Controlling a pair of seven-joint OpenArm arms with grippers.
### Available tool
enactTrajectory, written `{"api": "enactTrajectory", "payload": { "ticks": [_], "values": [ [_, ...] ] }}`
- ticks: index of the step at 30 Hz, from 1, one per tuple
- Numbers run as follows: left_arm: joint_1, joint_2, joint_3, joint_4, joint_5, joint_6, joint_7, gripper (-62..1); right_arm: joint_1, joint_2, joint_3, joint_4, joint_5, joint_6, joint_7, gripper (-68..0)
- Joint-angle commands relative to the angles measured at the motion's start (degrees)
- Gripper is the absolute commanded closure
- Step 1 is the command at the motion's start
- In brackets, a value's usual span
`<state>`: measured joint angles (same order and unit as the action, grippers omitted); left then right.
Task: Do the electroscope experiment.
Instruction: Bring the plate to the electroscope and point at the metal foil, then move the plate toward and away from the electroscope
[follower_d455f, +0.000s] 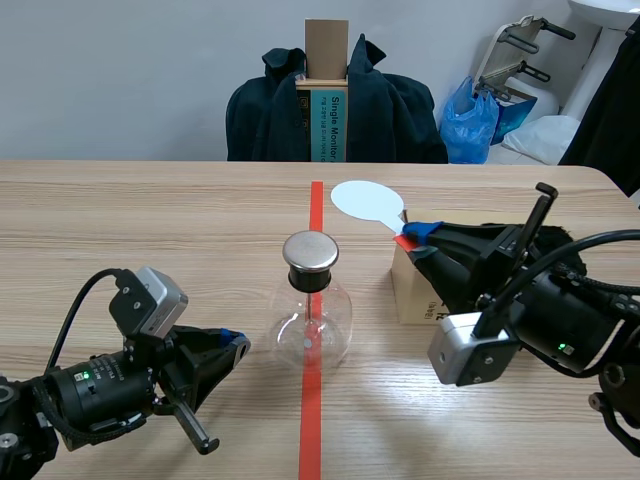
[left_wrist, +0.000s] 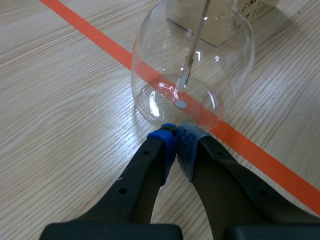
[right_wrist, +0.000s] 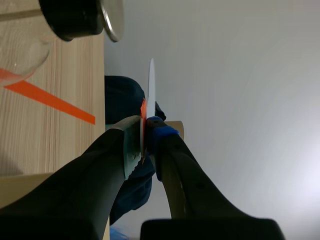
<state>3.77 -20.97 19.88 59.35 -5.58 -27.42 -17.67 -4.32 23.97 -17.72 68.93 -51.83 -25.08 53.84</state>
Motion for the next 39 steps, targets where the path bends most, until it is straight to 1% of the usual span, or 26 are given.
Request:
{"api": "enactTrajectory", "payload": {
  "ticks": [1,3,5,7,13,16,18,21,25,28,33,37,39],
  "values": [
    [-0.8,0.2,0.0,1.4,-0.6,-0.1,-0.9,-2.7,1.5,0.3,0.3,1.6,0.6,0.0,-0.1,-0.8],
    [-0.8,0.2,0.0,1.4,-0.6,-0.1,-0.9,-2.7,1.7,0.3,0.3,1.6,0.0,0.2,-0.2,-0.8],
    [-0.8,0.2,0.0,1.4,-0.6,-0.1,-0.9,-2.7,1.8,0.3,0.3,1.6,-1.6,0.7,-0.2,-0.8],
    [-0.8,0.2,0.0,1.4,-0.6,-0.1,-0.9,-2.7,1.9,0.3,0.3,1.6,-2.8,0.7,0.1,-0.8],
    [-0.8,0.2,0.0,1.4,-0.6,-0.1,-0.9,-2.7,2.6,0.3,0.3,1.6,-3.6,0.5,3.5,-0.8],
    [-0.8,0.2,0.0,1.4,-0.6,-0.1,-0.9,-2.7,2.6,0.3,0.3,1.6,-5.1,0.4,5.5,-0.8],
    [-0.8,0.2,0.0,1.4,-0.6,-0.1,-0.9,-2.7,2.5,0.3,0.3,1.6,-5.9,-0.2,7.0,-0.8],
    [-0.8,0.2,0.0,1.4,-0.6,-0.1,-0.9,-2.7,2.5,0.3,0.3,1.6,-5.9,-2.1,9.9,-0.8],
    [-0.8,0.2,0.0,1.4,-0.6,-0.1,-0.9,-2.7,2.5,0.3,0.3,1.6,-7.0,-2.4,12.4,-0.8],
    [-0.8,0.2,0.0,1.4,-0.6,-0.1,-0.9,-2.7,2.5,0.3,0.3,1.6,-8.3,-2.4,13.2,-0.8],
    [-0.8,0.2,0.0,1.4,-0.6,-0.1,-0.9,-2.7,2.4,0.3,0.3,1.6,-8.6,-2.6,14.4,-0.8],
    [-0.8,0.2,0.0,1.4,-0.6,-0.1,-0.9,-2.7,2.4,0.3,0.3,1.6,-8.7,-4.0,15.2,-0.8],
    [-0.8,0.2,0.0,1.4,-0.6,-0.1,-0.9,-2.7,2.4,0.3,0.3,1.6,-8.7,-4.1,15.4,-0.8]
  ]
}}
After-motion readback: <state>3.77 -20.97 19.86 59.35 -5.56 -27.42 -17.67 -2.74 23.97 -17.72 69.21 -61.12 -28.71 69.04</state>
